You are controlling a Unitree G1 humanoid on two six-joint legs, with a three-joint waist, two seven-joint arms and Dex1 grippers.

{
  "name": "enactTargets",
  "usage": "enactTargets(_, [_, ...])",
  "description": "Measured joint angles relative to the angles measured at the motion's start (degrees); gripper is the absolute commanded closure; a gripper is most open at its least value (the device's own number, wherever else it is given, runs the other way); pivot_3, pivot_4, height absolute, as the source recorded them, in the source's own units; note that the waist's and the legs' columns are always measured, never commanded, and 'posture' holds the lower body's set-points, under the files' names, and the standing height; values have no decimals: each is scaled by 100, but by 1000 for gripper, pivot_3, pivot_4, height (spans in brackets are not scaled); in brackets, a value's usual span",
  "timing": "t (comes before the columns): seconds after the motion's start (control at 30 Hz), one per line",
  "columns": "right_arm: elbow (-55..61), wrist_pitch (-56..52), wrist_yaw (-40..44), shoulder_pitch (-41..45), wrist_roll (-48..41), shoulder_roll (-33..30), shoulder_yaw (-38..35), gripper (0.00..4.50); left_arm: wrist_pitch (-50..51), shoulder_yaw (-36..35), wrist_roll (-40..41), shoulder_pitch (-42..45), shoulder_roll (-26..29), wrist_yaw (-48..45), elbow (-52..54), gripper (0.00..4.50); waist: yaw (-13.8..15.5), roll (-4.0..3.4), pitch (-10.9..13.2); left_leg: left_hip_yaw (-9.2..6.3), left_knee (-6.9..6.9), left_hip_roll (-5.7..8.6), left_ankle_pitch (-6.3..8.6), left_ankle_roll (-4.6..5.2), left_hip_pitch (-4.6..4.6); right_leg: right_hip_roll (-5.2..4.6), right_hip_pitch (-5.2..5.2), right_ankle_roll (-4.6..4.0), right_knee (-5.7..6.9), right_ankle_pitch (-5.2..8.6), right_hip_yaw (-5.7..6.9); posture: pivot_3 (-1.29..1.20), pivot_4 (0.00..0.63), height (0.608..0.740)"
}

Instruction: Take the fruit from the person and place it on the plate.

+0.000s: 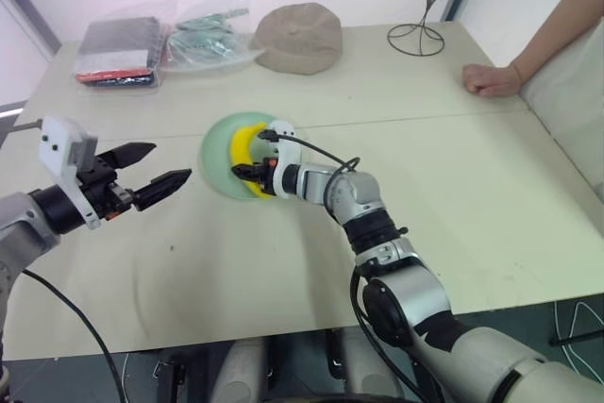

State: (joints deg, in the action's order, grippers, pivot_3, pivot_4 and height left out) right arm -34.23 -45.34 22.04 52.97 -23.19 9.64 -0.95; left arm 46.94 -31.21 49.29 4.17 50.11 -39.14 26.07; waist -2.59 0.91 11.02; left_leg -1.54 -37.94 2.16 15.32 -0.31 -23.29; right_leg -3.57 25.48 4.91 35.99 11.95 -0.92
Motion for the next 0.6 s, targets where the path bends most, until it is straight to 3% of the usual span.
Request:
enactTargets(0.13, [67,-17,4,-1,4,-1,10,45,0,4,3,0,-1,36,0,0,-3,0,0,0,0,0,0,0,0,0,1,0,0,0,0,0,150,740])
enactTargets(0.43, [355,-135,-70,66,-6,-91,-32,45,-3,103,9,3,-72,77,3,0,2,-1,1,0,0,0,0,0,-1,0,1,0,0,0,0,0,150,740])
enactTargets(0.6, [1277,-395,29,246,21,-701,95,45,-3,127,18,20,-75,63,4,0,13,-1,1,-1,0,0,0,0,-2,-2,0,0,-5,0,0,0,150,740])
